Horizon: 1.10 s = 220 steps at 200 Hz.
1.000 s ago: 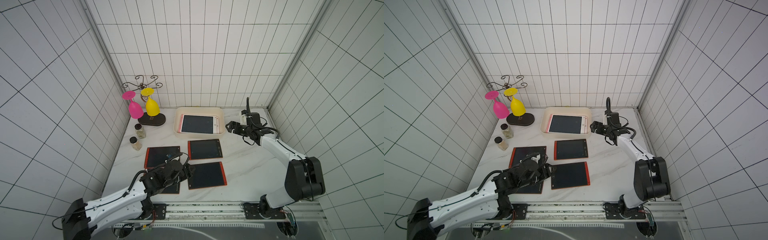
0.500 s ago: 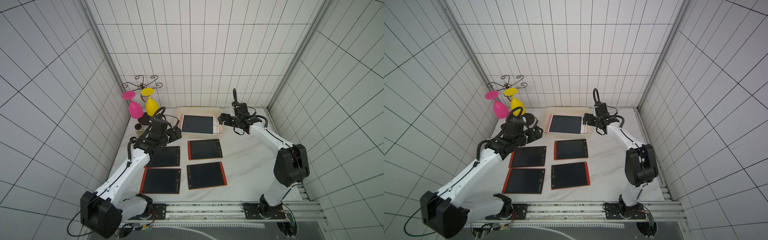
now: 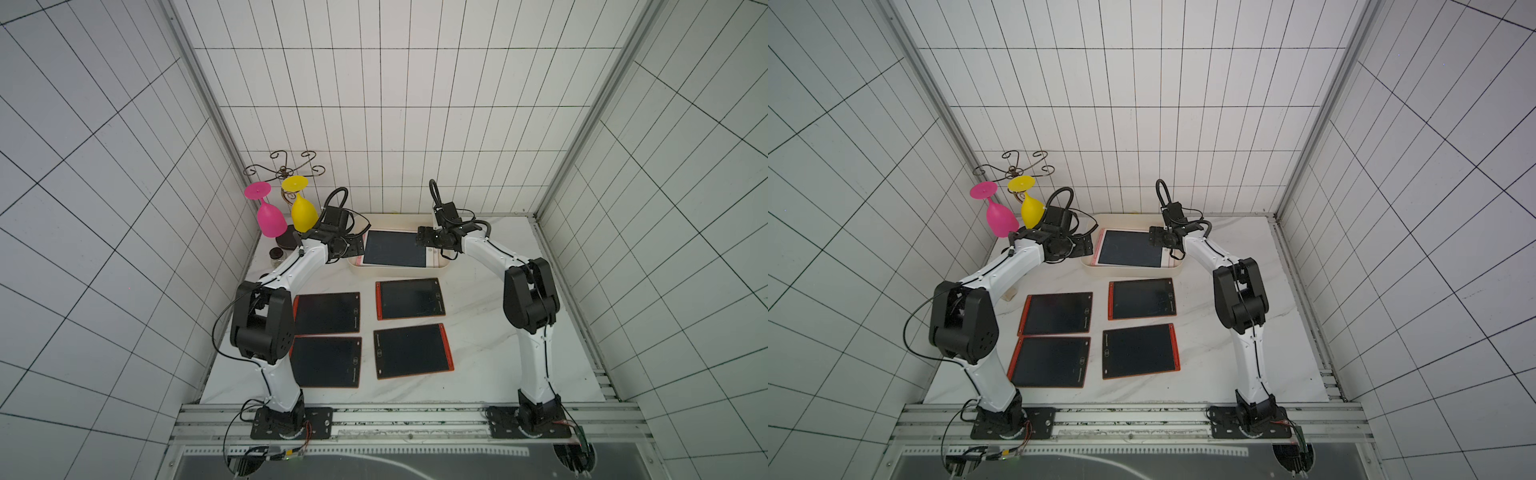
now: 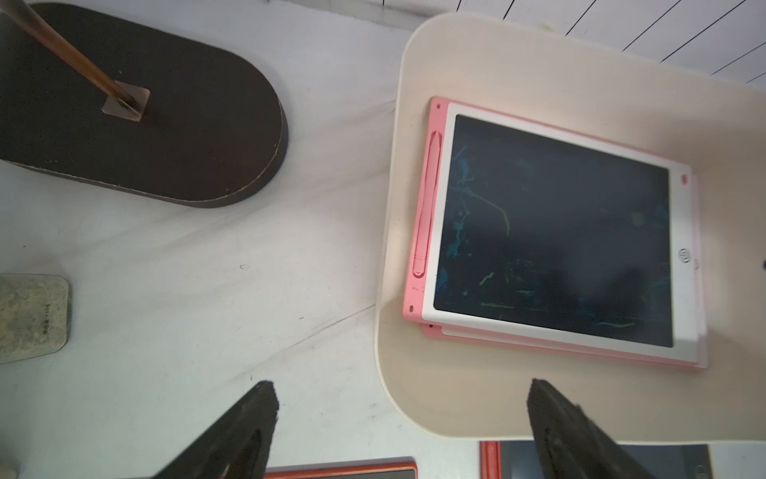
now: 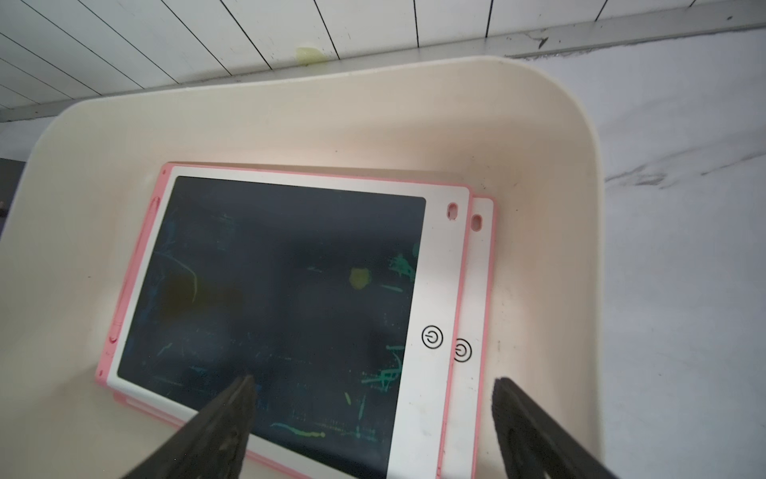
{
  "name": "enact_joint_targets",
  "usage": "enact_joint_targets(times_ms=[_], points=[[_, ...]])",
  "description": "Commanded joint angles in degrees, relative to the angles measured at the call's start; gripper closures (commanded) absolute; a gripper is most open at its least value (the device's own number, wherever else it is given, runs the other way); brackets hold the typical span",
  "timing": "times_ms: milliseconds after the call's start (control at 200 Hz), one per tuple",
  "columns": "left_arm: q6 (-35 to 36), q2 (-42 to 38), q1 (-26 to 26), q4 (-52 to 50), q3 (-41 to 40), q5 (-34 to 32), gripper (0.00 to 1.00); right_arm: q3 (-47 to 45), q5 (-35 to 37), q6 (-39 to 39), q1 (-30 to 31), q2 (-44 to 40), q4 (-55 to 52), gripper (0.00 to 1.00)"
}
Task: Take out the writing tablet from the storage box
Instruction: Pick up the writing tablet from the storage box.
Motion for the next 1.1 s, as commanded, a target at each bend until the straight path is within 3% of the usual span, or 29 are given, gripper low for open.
enact_joint_targets(times_ms=[0,100,385,755,1095], points=[[1.79,2.75,1.26,0.68,2.38,1.23,0.08,5.08,3.32,0.28,0.53,2.03,-2.06,0.10],[1.41,4.46,1.95,0.96,2.62,3.48,0.10,5.65,3.82,1.29,0.53,3.97,-2.24,0.10],[2.17,6.45,2.31,1.92,2.04,1.33,0.15,6.51,3.58,2.87,0.63,7.67,-2.45,0.10],[2.40,10.76,2.03,2.29,6.04,1.66,0.30,5.85,4.26,0.43,0.57,7.61,-1.77,0.11],[3.16,12.40,1.67,1.92,5.95,2.25,0.52,6.03,2.23,2.33,0.93,10.07,-1.75,0.12]])
